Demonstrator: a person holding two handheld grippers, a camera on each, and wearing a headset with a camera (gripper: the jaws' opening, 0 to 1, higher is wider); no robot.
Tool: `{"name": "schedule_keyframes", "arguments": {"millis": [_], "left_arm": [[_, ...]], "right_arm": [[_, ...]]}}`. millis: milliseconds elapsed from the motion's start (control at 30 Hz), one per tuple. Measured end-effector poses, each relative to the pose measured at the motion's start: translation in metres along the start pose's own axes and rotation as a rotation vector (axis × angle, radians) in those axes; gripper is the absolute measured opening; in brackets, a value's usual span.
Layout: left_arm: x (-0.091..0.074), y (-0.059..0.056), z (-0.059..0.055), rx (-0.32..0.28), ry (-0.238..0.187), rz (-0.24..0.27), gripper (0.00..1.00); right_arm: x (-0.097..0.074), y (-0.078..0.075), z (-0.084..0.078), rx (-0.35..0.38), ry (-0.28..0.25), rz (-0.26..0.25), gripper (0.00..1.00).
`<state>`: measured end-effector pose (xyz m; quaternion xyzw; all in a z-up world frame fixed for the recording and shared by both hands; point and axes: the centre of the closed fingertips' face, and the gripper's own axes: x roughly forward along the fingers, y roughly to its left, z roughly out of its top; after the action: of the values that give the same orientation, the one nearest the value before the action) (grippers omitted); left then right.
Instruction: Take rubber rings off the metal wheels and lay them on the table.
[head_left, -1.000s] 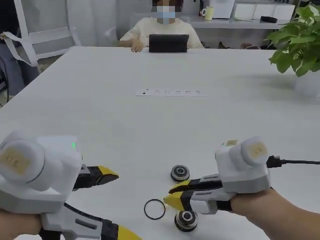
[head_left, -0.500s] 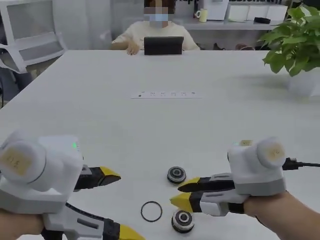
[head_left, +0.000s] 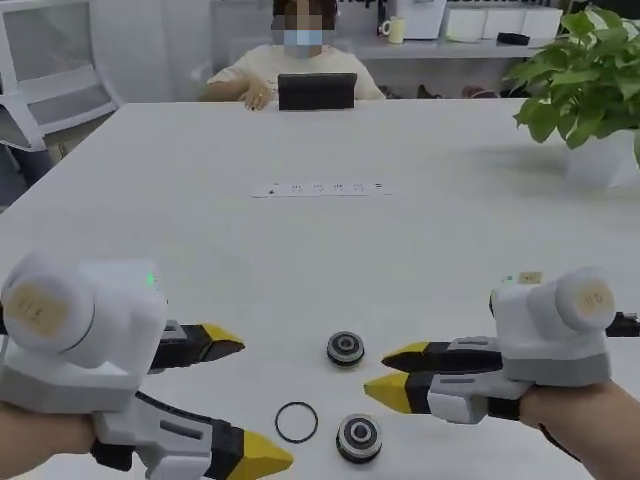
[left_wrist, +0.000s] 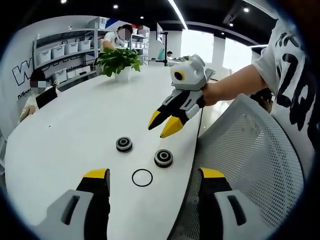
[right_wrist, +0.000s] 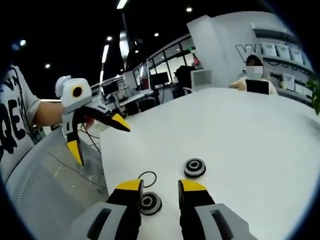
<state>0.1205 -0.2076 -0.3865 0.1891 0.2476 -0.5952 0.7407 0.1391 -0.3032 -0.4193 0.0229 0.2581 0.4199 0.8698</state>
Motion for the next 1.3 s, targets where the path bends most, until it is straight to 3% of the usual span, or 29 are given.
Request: {"name": "schedule_keyframes", "arguments": {"millis": [500, 833, 1300], "left_arm": [[0.010, 0.004, 0.004, 0.012, 0.006, -0.007, 0.68], [0.025, 0.001, 0.010, 0.028, 0.007, -0.029, 0.65], [0.041, -0.001, 0.006, 0.045, 0.035, -0.055, 0.60]], "right_arm": [[-0.007, 0.000, -0.010, -0.002, 0.001, -0.013, 0.28], [-0.009, 0.001, -0.024, -0.025, 0.032, -0.015, 0.28], [-0.006, 0.009, -0.042, -0.052, 0.067, 0.008, 0.29]]}}
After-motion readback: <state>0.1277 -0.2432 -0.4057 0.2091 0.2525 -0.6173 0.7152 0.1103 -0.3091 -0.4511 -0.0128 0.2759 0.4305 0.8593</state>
